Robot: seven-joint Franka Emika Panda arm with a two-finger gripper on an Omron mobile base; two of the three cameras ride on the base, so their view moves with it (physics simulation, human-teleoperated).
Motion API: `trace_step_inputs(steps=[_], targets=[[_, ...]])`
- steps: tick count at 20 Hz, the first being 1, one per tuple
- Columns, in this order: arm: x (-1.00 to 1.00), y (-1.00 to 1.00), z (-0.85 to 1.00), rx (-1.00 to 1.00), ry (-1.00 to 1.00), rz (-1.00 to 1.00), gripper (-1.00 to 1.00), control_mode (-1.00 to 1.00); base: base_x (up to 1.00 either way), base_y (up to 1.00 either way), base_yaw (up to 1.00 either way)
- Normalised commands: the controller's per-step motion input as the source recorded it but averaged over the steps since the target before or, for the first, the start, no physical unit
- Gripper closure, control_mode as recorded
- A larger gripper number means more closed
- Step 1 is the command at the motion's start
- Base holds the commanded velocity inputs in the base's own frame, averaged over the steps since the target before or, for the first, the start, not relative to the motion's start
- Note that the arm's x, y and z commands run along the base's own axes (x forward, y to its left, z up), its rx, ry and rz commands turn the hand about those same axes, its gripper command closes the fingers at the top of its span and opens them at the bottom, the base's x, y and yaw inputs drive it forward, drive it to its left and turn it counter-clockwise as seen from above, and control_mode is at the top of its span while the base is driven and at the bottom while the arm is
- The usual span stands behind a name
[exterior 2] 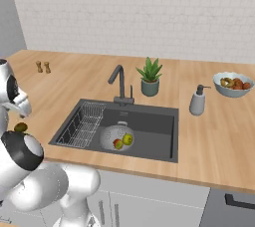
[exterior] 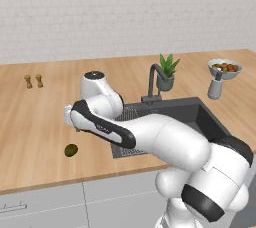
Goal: Put the colander in the sink, put the pear, mango, mango in the colander, and turn on the sink faucet and pour water over the colander.
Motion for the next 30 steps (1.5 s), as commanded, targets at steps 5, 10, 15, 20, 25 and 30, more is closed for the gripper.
trace_step_inputs(steps=[5,10,15,20,25,30], targets=[[0.23,0.57,-0.51,-0.06,0.00,-0.04,-1.00,-1.00,0.00,0.00,0.00],[0.34,0.34,-0.33,-0.05,0.00,-0.02,-1.00,-1.00,0.00,0.00,0.00],[0.37,0.21,-0.55,-0.01,0.01,-0.03,-1.00,-1.00,0.00,0.00,0.00],[0.31,0.01,-0.52,0.00,0.01,0.00,-1.00,-1.00,0.00,0.00,0.00],[0.22,0.09,-0.35,0.00,0.04,0.00,-1.00,-1.00,0.00,0.00,0.00],[0.08,0.14,-0.13,0.00,0.09,0.00,-1.00,-1.00,0.00,0.00,0.00]])
